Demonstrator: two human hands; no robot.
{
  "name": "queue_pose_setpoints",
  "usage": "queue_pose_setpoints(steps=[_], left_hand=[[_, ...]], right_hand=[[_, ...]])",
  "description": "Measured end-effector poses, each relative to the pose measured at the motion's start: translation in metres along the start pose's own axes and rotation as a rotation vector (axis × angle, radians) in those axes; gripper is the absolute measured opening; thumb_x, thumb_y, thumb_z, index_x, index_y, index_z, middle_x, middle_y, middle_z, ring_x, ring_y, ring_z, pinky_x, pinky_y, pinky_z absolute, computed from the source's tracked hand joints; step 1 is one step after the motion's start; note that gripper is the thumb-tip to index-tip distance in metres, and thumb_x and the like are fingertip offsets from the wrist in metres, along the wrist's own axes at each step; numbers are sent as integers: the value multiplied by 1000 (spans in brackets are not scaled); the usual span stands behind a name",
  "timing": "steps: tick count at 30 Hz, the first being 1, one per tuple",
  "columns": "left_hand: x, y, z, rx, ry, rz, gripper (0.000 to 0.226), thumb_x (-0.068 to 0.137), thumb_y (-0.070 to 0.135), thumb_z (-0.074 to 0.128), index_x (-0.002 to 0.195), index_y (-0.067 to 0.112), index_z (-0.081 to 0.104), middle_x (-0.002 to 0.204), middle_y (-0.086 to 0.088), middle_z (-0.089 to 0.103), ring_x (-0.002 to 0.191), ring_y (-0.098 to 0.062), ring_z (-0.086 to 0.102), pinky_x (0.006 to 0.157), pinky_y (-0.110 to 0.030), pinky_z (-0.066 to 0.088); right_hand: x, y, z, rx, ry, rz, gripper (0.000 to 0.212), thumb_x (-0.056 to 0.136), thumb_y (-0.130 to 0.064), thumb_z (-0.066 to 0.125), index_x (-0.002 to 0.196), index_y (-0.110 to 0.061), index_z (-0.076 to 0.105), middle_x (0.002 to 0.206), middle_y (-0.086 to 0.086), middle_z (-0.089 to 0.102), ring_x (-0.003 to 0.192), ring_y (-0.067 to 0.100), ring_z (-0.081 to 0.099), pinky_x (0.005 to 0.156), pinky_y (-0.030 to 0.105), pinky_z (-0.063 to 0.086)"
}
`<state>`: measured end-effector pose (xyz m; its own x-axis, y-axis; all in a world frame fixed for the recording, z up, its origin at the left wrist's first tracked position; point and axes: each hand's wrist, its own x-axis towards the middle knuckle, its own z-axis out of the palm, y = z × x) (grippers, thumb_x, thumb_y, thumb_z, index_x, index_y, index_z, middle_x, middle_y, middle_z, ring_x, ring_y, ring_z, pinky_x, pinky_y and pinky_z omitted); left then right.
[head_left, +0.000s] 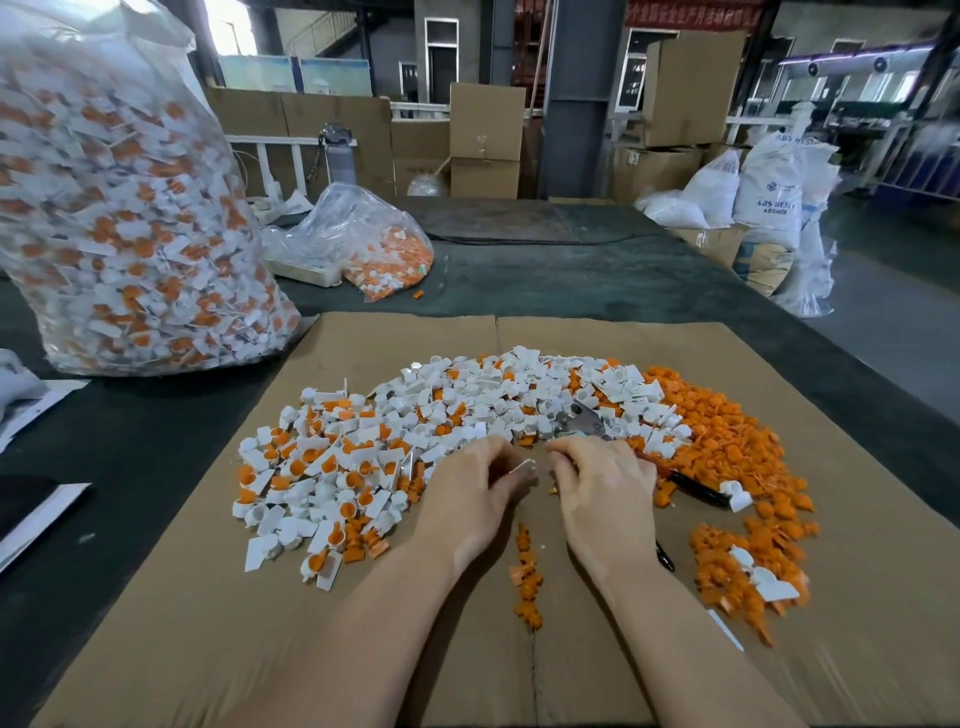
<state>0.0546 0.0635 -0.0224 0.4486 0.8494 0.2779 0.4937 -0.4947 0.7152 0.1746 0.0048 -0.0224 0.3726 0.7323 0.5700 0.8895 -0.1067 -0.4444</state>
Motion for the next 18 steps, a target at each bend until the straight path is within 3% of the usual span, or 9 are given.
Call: queue_pose_setpoints(steps=[2,4,10,14,18], left_hand=[[1,-1,-2,-102,-20,-79,12,89,30,63,81,32,54,79,12,62,73,-1,58,68,-13,46],[2,-3,-4,-131,-29,-103,16,89,27,63,83,36,51,77,14,57,70,4,55,62,-6,42],[5,-6,-2,-108,-44,-93,11,90,27,62,96,32,54,82,17,54,77,2,50,66,-9,36],[6,-7,-1,-107,-46,-102,9,90,27,61,96,31,55,80,16,53,75,1,49,63,-8,34],[6,-8,-1,-109,-44,-91,10,91,27,61,96,32,54,80,16,53,75,1,49,64,-10,35]], right_hand=[[8,5,-7,-94,38,50,12,90,-16,59,93,-17,70,87,0,68,88,21,55,77,30,20],[20,14,-17,-214,28,145,15,92,-16,55,98,-19,69,92,0,68,91,21,53,79,33,23],[45,46,-44,-523,-170,465,15,86,-7,57,88,-20,63,94,3,60,98,24,47,90,40,27],[49,53,-44,-599,-235,527,6,87,-16,59,82,-17,60,87,3,59,99,25,50,98,47,27],[54,52,-44,-615,-244,524,12,85,-23,66,80,-18,57,85,3,60,98,25,52,99,48,27]])
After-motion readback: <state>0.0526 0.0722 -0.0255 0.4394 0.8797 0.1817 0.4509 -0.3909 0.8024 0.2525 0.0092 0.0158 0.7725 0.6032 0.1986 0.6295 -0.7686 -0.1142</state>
